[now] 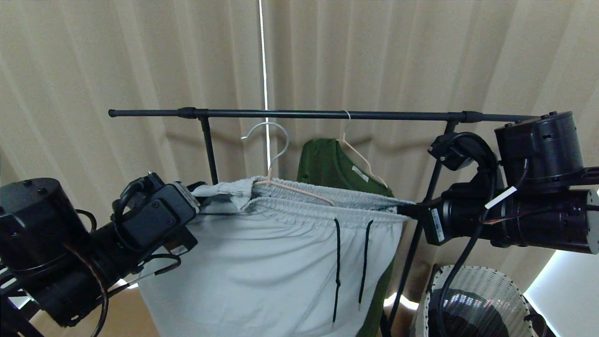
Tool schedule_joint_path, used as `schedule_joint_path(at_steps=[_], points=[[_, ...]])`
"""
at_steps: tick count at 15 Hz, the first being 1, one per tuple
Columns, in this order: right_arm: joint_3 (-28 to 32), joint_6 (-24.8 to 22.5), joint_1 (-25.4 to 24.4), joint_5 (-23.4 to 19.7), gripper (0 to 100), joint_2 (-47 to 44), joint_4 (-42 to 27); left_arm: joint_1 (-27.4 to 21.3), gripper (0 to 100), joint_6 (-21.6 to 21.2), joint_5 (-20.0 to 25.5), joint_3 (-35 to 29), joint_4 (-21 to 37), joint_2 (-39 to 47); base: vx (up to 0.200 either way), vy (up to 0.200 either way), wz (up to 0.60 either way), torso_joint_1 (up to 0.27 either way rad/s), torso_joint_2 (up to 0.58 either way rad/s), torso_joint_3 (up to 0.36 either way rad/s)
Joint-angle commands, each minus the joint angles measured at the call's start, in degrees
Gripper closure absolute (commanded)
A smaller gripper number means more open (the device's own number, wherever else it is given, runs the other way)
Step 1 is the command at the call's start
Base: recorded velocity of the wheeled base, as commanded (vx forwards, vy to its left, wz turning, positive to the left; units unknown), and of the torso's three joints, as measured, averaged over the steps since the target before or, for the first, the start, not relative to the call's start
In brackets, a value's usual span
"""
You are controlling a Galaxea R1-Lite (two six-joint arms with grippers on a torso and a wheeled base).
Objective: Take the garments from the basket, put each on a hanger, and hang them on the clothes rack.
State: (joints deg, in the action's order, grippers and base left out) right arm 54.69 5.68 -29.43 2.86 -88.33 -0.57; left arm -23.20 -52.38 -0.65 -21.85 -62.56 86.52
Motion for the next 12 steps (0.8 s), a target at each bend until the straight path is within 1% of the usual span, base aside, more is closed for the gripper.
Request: schedule_joint_path(at_steps=[1, 2, 4, 5, 7, 8, 9, 11, 12], points=[[0.16, -0.06, 0.07, 0.12, 100, 0.71, -0.48, 1.23, 100, -0.44, 0.82, 0.75, -0.1, -0.12, 0.0, 0.0, 0.0, 0.0, 0.0, 0.0], [0.07, -0.06, 0.07, 0.04, 100, 0.97, -0.83, 2.02, 100, -1.23, 1.53, 0.93, -0.1, -0.12, 0.0, 0.0, 0.0, 0.0, 0.0, 0.0], [-0.9, 0.21, -0.63, -0.05, 100, 0.97, -0.04, 1.49, 100, 0.0, 1.09, -0.65, -0.1, 0.5, 0.0, 0.0, 0.0, 0.0, 0.0, 0.0], [-1.43, 0.21, -3.18, -0.14, 100, 1.15, 0.05, 0.52, 100, 3.52, 0.29, -1.97, -0.1, 1.29, 0.0, 0.0, 0.0, 0.0, 0.0, 0.0], [-1.86, 0.21, -6.43, -0.05, 100, 1.76, 0.05, -2.38, 100, 8.26, -5.59, -3.2, -0.1, 1.29, 0.0, 0.0, 0.0, 0.0, 0.0, 0.0], [-1.95, 0.12, -8.1, 0.04, 100, 2.38, 0.05, -5.72, 100, 13.71, -11.83, -4.52, -0.1, 1.37, 0.0, 0.0, 0.0, 0.0, 0.0, 0.0], [-1.86, 0.12, -8.8, 0.12, 100, 2.99, 0.05, -7.12, 100, 16.26, -14.21, -5.14, -0.1, 1.46, 0.0, 0.0, 0.0, 0.0, 0.0, 0.0], [-2.04, 0.03, -8.98, 0.12, 100, 4.22, -0.04, -7.48, 100, 16.79, -15.17, -4.79, -0.1, 1.55, 0.0, 0.0, 0.0, 0.0, 0.0, 0.0], [-2.48, 0.03, -8.98, 0.21, 0, 4.57, -0.04, -7.48, 100, 16.88, -15.17, -4.79, -0.1, 1.55, 0.0, 0.0, 0.0, 0.0, 0.0, 0.0]])
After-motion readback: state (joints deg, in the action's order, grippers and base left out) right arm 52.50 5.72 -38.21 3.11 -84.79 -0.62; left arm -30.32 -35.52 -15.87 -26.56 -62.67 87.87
